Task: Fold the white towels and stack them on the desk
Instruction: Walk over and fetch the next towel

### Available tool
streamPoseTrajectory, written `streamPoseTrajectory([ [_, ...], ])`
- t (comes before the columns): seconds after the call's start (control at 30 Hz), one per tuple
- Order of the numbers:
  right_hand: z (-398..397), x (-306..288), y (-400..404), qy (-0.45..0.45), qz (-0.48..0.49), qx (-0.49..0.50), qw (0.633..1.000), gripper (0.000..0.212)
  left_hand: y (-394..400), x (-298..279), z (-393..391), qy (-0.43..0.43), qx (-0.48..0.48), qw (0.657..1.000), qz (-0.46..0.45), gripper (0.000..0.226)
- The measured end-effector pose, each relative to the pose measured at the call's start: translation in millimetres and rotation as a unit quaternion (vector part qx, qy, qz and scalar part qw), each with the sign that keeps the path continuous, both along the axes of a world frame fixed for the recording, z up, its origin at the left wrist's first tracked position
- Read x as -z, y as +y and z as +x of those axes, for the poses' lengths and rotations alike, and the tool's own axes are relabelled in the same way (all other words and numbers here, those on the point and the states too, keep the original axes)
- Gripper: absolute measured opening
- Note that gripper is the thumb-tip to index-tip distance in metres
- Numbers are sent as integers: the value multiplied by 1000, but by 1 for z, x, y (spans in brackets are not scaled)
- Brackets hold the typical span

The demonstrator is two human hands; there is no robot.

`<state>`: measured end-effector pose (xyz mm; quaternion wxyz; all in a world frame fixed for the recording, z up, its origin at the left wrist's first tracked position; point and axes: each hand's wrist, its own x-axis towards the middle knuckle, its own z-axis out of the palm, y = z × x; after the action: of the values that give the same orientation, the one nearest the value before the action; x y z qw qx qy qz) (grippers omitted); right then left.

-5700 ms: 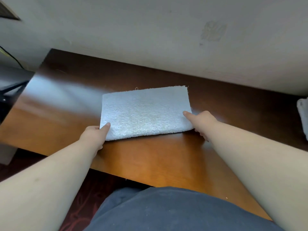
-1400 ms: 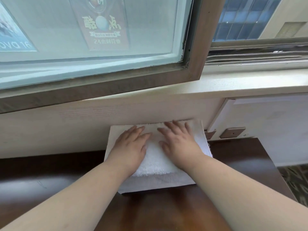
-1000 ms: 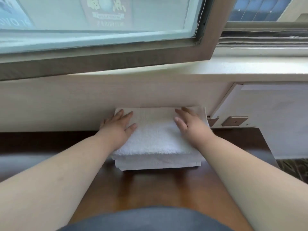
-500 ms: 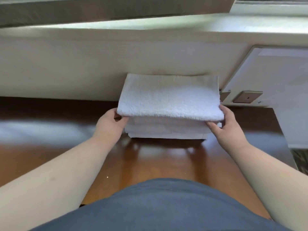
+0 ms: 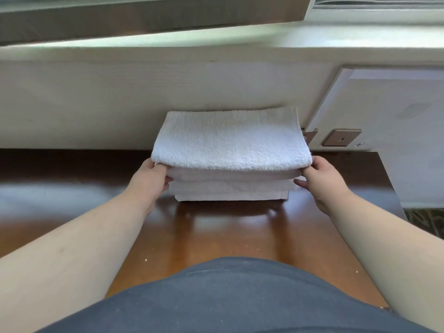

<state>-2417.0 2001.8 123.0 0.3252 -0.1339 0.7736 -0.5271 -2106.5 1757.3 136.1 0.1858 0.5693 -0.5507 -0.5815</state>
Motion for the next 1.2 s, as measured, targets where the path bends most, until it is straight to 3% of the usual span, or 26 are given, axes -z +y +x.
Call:
streamPoseTrajectory([
  [0.27, 12, 5, 3, 27, 39, 36, 998, 20, -8, -2, 3, -74, 46, 996, -24, 33],
  [0.4, 17, 19, 17, 10, 35, 146, 989, 26, 2, 7, 13, -23, -33, 998, -43, 38],
  [0.47, 29, 32, 28, 22, 98, 160, 982, 20, 9, 17, 26, -58, -71, 995, -47, 31],
  [0.53, 49, 44, 37, 32, 162, 106, 981, 15, 11, 27, 47, -114, -78, 989, -55, 29],
  [0.63, 80, 42, 27, 71, 206, -56, 974, 18, 9, 27, 79, -194, -64, 976, -83, 38],
  [0.73, 111, 17, -15, 159, 218, -277, 922, 14, 5, 6, 114, -217, -62, 966, -130, 36],
  [0.87, 182, -40, -104, 271, 163, -502, 805, 24, 8, -41, 180, -263, -50, 950, -164, 32],
  [1.0, 295, -89, -176, 349, 94, -606, 709, 36, 33, -93, 274, -339, -35, 921, -190, 37],
  [1.2, 535, -151, -249, 431, -12, -671, 603, 59, 68, -186, 456, -389, -100, 895, -195, 43],
])
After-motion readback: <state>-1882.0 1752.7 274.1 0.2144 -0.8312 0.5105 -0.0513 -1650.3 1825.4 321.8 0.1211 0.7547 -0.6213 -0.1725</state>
